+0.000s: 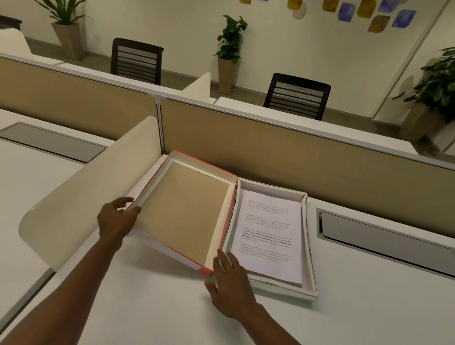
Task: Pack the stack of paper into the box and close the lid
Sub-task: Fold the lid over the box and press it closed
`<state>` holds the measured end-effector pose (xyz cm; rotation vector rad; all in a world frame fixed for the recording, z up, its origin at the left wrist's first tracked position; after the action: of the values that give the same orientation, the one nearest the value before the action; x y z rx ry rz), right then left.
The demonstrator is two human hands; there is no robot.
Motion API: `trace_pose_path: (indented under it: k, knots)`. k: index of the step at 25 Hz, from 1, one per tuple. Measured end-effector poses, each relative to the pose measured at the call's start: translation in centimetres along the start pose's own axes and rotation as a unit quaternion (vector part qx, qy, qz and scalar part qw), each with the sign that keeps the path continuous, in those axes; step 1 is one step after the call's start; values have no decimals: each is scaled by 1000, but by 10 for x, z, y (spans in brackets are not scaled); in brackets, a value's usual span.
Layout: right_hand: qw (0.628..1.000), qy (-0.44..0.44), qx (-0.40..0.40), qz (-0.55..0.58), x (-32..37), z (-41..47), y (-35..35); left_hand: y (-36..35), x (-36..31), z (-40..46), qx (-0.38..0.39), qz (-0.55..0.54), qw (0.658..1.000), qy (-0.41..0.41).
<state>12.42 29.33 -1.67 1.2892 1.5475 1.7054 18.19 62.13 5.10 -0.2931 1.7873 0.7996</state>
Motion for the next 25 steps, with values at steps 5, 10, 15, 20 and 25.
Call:
trace_pose_path:
  k: [5, 10, 15, 20, 25]
  knots:
    - [983, -54, -75, 157, -9, 0, 27, -2, -54, -44, 45, -100, 990, -91]
    - [912, -109, -212, 334, -16, 2, 115, -22, -99, -92, 60, -79, 979, -176]
    - [795, -157, -213, 546, -14, 32, 183, -51, -132, -143, 73, -52, 962, -257]
    - [763, -193, -167, 594, -7, 60, 210, -86, -144, -179, 119, -49, 949, -287]
    - [746, -230, -201, 592, -30, 62, 206, -107, -141, -194, 171, -44, 947, -270]
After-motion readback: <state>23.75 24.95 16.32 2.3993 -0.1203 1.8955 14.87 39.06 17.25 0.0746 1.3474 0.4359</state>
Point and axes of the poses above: each hand's wrist, its own z-axis towards the middle knuckle, its own y-axis out of the back of the hand, x = y × z, the point moved 10 cm from there along z, towards the middle knuckle, and after that the axes turned 5 degrees about y, right-handed, at the moved point
